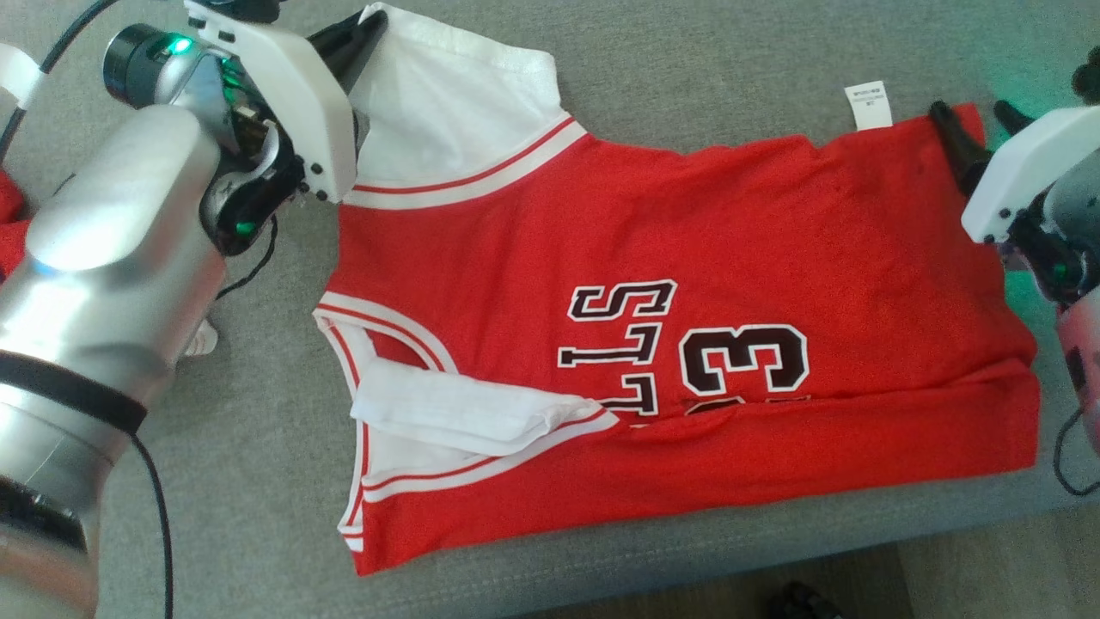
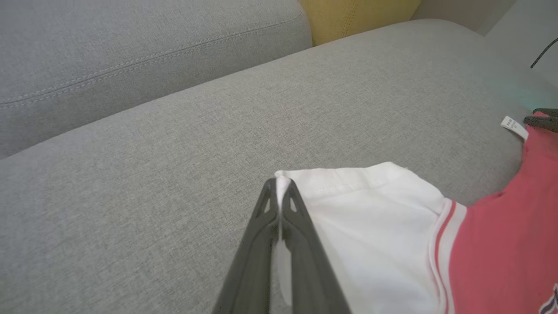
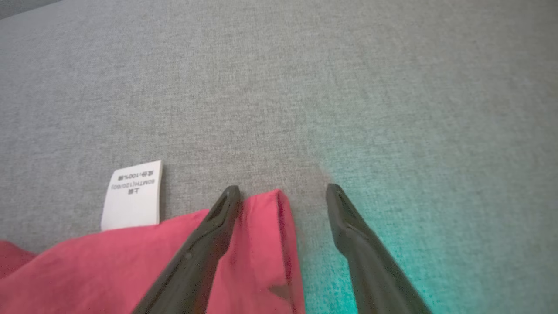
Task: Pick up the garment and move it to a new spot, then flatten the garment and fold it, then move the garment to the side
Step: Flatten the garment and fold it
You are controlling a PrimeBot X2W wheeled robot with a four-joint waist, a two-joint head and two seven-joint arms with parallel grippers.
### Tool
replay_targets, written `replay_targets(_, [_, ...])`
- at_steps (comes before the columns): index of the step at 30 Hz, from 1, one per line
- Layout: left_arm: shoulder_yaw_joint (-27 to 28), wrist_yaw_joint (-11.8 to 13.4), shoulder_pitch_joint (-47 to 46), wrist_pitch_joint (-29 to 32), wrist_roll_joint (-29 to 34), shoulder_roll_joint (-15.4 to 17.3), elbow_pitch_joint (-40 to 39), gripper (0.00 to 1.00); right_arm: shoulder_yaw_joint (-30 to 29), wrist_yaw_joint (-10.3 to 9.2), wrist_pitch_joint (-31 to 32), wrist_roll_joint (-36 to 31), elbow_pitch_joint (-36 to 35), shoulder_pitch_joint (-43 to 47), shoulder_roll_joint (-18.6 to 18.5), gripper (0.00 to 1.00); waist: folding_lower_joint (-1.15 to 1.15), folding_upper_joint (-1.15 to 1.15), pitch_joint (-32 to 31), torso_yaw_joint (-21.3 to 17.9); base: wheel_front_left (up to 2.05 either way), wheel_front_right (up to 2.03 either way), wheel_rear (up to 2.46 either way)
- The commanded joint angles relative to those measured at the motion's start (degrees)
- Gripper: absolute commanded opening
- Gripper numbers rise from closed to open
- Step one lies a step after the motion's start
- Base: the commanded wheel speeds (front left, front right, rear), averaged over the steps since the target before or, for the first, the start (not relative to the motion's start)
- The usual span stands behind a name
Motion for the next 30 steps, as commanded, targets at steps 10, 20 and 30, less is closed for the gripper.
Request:
replay_targets(10, [1.42,1.66,-1.55,-0.09,0.05,3.62,-2.99,0.0,4.22,-0.05,-0.86,3.02,1.54,-1.91,-1.83,0.0,0.0,0.0,0.41,0.15,0.0,0.0,0.0])
replay_targets(20, [3.49,5.21,-3.37,-5.04,0.74,3.3,-2.24,0.0,3.88,-0.05,-10.04,1.57,4.38,-6.19,-2.63,0.0,0.0,0.0,0.29,0.09,0.0,0.0,0.0])
replay_targets(30, [5.69,7.77,-5.71,-12.68,1.5,1.41,1.42,0.0,2.07,-0.05,-18.83,-1.16,9.95,-11.27,-1.77,0.0,0.0,0.0,0.74,0.43,0.0,0.0,0.0])
